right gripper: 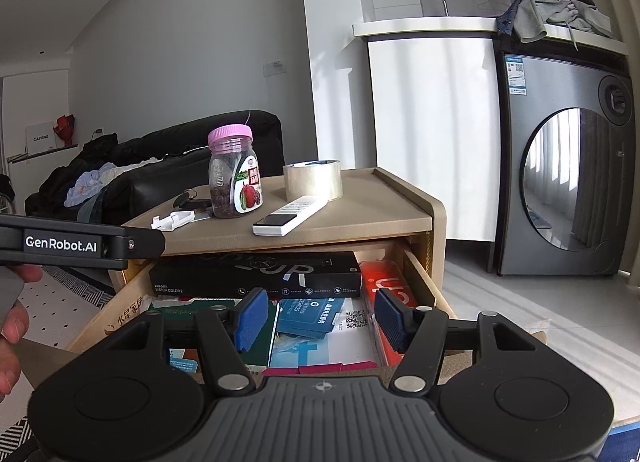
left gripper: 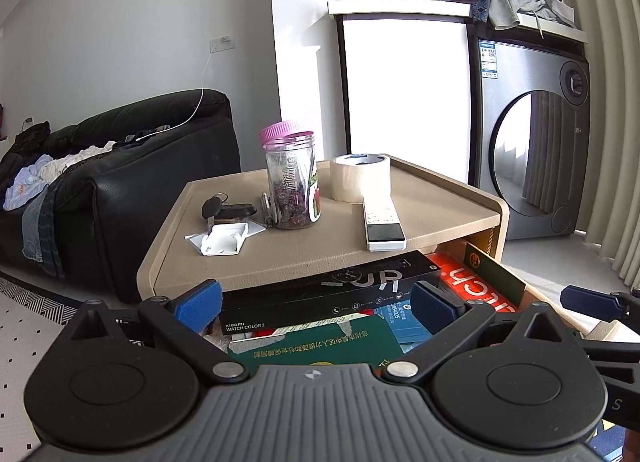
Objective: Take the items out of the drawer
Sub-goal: 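Open the right tool, releasing the drawer knob, then lower the left tool into the open drawer toward the pink wallet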
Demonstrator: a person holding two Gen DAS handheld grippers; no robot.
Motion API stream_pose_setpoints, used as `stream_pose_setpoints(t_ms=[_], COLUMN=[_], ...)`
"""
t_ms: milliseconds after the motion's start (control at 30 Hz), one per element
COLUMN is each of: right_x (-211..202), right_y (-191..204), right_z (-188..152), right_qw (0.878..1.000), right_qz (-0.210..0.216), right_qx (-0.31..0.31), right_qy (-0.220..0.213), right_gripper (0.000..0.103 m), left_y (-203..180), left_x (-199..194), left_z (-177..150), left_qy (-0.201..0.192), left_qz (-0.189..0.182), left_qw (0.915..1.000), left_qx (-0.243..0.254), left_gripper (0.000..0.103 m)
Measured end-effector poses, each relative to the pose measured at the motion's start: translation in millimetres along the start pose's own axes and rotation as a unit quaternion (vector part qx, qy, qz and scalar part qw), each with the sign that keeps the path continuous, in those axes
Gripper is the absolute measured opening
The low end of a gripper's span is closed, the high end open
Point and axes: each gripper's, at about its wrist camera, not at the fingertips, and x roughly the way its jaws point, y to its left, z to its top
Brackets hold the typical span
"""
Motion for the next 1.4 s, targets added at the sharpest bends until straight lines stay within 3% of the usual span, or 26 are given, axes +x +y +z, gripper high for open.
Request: stream_pose_setpoints(t_ms=[467,567,733,900,1133,1400], right_x=[19.0,19.4,16.1,13.2,9.4,6.3], right_y=[-12.1,-16.3,-23.5,-32.8,-43.5,-49.4], right_z=[5.0,4.2,2.7,1.0,-0.2,-0.6], right_qw=[1.000,1.000,1.000,1.000,0.999,0.999], right_qz=[-0.006,-0.009,-0.013,-0.021,-0.028,-0.031], right_qx=[0.006,0.012,0.017,0.020,0.033,0.036], right_qy=[0.007,0.009,0.009,0.010,0.011,0.008], right_gripper=[0.063,0.063,0.063,0.063,0.063,0.063], left_y=[-25.9,-29.3,-38.4,-66.1,-83.5,-94.8], left_x=[42.6,49.1,63.6,85.0,102.1,130.6], left_z=[8.9,13.8,24.0,22.7,15.6,16.2], left_qy=[0.038,0.048,0.065,0.096,0.146,0.216], left_qz=[-0.046,-0.095,-0.177,-0.221,-0.291,-0.367], left_qw=[0.9932,0.9862,0.9614,0.9305,0.8946,0.8465], left_qx=[0.100,0.126,0.200,0.276,0.307,0.319], left_gripper=[0.103,0.103,0.103,0.103,0.103,0.100])
